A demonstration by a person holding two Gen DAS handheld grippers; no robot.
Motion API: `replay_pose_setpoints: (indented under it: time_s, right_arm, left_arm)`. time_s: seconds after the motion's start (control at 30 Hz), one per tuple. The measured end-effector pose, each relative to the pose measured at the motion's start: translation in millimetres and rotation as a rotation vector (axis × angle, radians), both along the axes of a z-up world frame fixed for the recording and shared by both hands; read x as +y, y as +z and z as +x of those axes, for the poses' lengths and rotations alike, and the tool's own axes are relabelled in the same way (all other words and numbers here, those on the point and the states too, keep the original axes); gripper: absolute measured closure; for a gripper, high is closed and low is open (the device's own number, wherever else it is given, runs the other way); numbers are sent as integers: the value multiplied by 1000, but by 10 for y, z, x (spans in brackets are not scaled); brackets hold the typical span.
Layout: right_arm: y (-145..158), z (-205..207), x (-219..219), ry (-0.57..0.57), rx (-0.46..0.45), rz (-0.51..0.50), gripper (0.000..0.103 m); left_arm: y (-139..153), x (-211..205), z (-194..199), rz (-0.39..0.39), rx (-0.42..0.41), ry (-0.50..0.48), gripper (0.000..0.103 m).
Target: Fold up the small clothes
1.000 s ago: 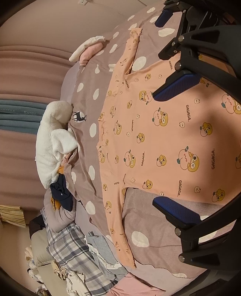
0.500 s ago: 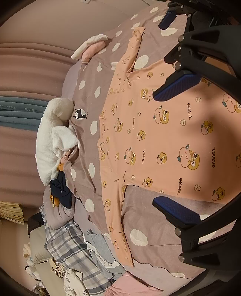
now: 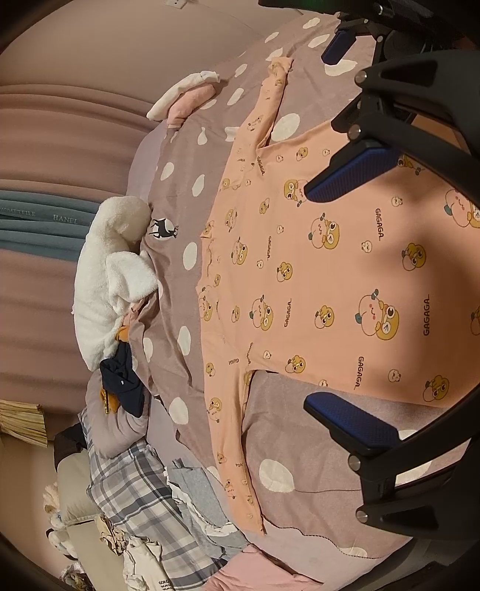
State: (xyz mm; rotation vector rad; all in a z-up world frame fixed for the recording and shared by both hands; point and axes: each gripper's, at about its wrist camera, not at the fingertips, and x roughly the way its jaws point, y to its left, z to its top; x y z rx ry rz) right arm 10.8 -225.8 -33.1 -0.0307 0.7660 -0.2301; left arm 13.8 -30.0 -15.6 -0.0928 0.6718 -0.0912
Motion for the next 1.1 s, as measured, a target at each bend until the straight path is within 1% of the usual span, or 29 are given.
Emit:
replay_pose_setpoints:
  time_s: [0.3,0.43,0.5,0.57,0.63,0.7,0.77,0.83,0.93,1.03,1.1]
  right_arm:
    - [-19,12,-30,-6,9,15,0]
    - [-34,30,-157,27,-2,83,0]
    - [-67,56,-331,15,6,137,0]
    - [-101,72,-547,-26,11,173,0]
    - [-120,60,-806,-66,-6,203,0]
    - [-132,35,-1134,-129,-25,255,0]
    - [-144,10,-1467,-171,-53,336,0]
    - [-171,11,-1845,-189,-79,446,0]
    - [-242,56,-2219,-212,-80,535,0]
    - [-349,44,-2621,-265,-124,637,0]
    - [-420,90,-2841,-274,-135,713,0]
  left_arm:
    - [-29,-45,14,24,10,1,0]
    - [-53,-48,35,32,17,4,0]
    - [-63,-37,50,31,21,6,0]
    - [-77,-34,75,31,27,11,0]
    - [-93,-21,95,30,31,19,0]
    - [-116,-23,114,30,38,23,0]
    - [-154,-51,145,36,50,26,0]
    - [-190,-83,161,50,61,28,0]
    - [-258,-155,158,89,70,21,0]
    - [-324,-219,156,117,64,26,0]
    - [-373,-248,164,133,69,26,0]
